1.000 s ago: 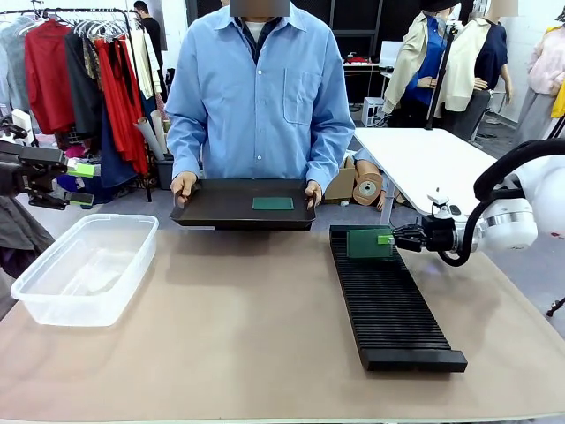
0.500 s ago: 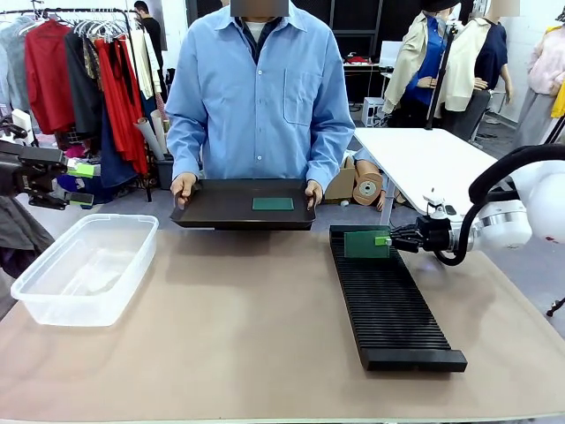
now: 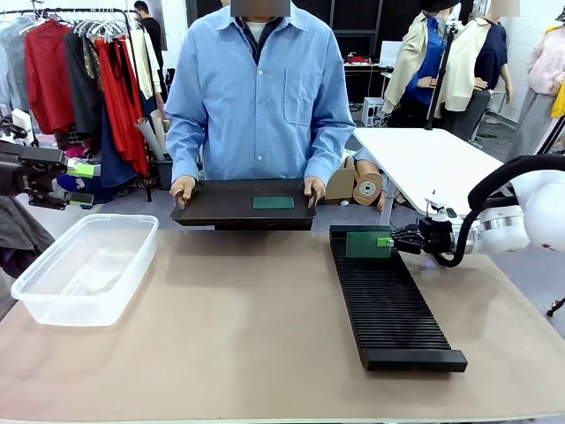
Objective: Sort PCBs into racks and boxes based on the side picked up.
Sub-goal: If the short side of the Blank PCB is picked up, insert it into the PCB Rack ; if the long side is picked up, place it in the Organizing box.
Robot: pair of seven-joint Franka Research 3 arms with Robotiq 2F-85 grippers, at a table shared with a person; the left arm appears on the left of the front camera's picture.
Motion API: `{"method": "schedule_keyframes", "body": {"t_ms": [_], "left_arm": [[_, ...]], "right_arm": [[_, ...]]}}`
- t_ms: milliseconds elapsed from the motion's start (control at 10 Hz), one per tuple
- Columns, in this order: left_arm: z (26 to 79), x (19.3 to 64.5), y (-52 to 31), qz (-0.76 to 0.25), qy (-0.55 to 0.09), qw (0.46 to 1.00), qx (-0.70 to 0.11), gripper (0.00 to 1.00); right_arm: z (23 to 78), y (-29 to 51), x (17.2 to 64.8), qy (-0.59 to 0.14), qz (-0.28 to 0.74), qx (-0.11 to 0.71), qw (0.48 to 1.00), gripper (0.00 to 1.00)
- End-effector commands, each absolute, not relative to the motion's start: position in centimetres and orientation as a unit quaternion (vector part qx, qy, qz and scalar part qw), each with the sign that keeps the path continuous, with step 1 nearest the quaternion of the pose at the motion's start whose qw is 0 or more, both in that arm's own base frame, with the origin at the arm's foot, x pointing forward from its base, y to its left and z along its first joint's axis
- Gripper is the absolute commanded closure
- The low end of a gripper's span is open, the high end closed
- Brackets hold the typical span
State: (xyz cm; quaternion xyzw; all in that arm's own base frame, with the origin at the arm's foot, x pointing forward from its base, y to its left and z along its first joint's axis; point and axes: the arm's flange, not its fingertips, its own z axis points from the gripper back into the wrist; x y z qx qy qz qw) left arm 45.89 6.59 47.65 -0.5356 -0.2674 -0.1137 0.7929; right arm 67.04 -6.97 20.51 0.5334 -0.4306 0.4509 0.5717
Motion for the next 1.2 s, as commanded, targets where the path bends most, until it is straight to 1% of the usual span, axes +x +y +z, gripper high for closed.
{"method": "schedule_keyframes", "body": {"t_ms": [0,300,400,500,800,900,1100], "left_arm": [[47.7,45.9,6.6,-0.114,-0.267,0.792,-0.537,0.0],[47.7,45.9,6.6,-0.114,-0.267,0.792,-0.537,0.0],[47.7,45.9,6.6,-0.114,-0.267,0.792,-0.537,0.0],[47.7,45.9,6.6,-0.114,-0.267,0.792,-0.537,0.0],[47.7,45.9,6.6,-0.114,-0.267,0.792,-0.537,0.0],[47.7,45.9,6.6,-0.114,-0.267,0.792,-0.537,0.0],[47.7,45.9,6.6,-0.114,-0.267,0.792,-0.537,0.0]], "right_arm": [[19.8,-7.7,68.0,-0.417,0.439,0.532,0.593,1.0],[20.3,-7.8,67.9,-0.412,0.429,0.539,0.596,1.0],[20.4,-7.9,67.9,-0.41,0.427,0.541,0.597,0.93],[20.5,-7.9,67.9,-0.41,0.427,0.543,0.596,0.75],[20.9,-8.0,67.9,-0.412,0.428,0.548,0.589,0.15],[21.1,-8.1,67.8,-0.413,0.427,0.549,0.588,0.0],[21.6,-8.5,67.6,-0.419,0.418,0.55,0.589,0.0]]}}
